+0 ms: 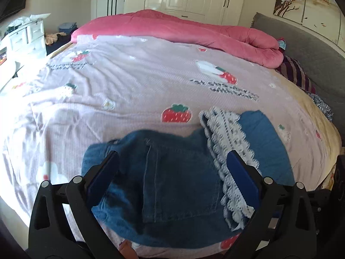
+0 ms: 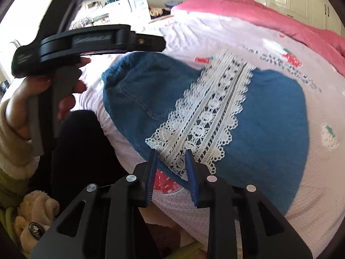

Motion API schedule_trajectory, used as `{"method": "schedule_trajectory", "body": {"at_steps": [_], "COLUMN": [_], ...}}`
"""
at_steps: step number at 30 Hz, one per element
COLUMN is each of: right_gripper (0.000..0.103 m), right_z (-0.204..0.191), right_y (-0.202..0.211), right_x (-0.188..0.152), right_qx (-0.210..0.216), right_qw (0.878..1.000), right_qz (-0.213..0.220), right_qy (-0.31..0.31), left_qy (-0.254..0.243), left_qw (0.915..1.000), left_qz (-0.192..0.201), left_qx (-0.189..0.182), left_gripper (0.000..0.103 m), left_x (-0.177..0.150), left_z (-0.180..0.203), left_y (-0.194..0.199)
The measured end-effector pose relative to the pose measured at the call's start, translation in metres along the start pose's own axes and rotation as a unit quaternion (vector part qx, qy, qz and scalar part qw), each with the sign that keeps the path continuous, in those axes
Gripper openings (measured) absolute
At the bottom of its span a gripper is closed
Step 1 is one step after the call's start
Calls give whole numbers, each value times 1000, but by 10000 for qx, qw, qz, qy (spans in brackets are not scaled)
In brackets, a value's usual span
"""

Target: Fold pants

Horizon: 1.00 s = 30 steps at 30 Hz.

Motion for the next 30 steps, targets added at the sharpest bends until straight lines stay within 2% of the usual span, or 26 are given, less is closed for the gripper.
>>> {"method": "schedule_trajectory", "body": {"at_steps": [6, 10, 12, 16, 19, 30], "right_gripper": [26, 28, 32, 47, 49, 71], "right_z": [-1, -3, -3, -10, -12, 11], "right_y": [-12, -13, -11, 1, 13, 43], "right_x": [-4, -5, -4, 2, 9, 32], "right_qx": [29, -1, 44, 166, 126, -237], "right_qw": [9998, 9998, 9998, 9992, 9992, 9973], "right_qz": [-100, -87, -78, 47, 202, 537], "right_qy": [-151, -157, -191, -353, -326, -435], "left_qy": [205, 212, 226, 284, 383, 617], "left_qw": [9996, 9996, 9996, 9995, 9992, 9965], "left_qz": [-186, -175, -156, -81, 1, 356], "left_qx": [45, 62, 40, 64, 106, 431], "left_gripper": [93, 93, 93, 93, 93, 93], "left_x": [-19, -25, -25, -22, -20, -12], "left_z": [-24, -28, -27, -30, -36, -69], "left_y": [-11, -13, -9, 1, 11, 41]}}
Point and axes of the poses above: each gripper's, at about its wrist camera, not at the fingertips, and y roughly against the way its jaws point, z to its right, x to its top, the point moved 8 cm from there along -y, roughly the way its jaws point, and after that the axes turned 13 degrees about y, right-handed, at the moved point
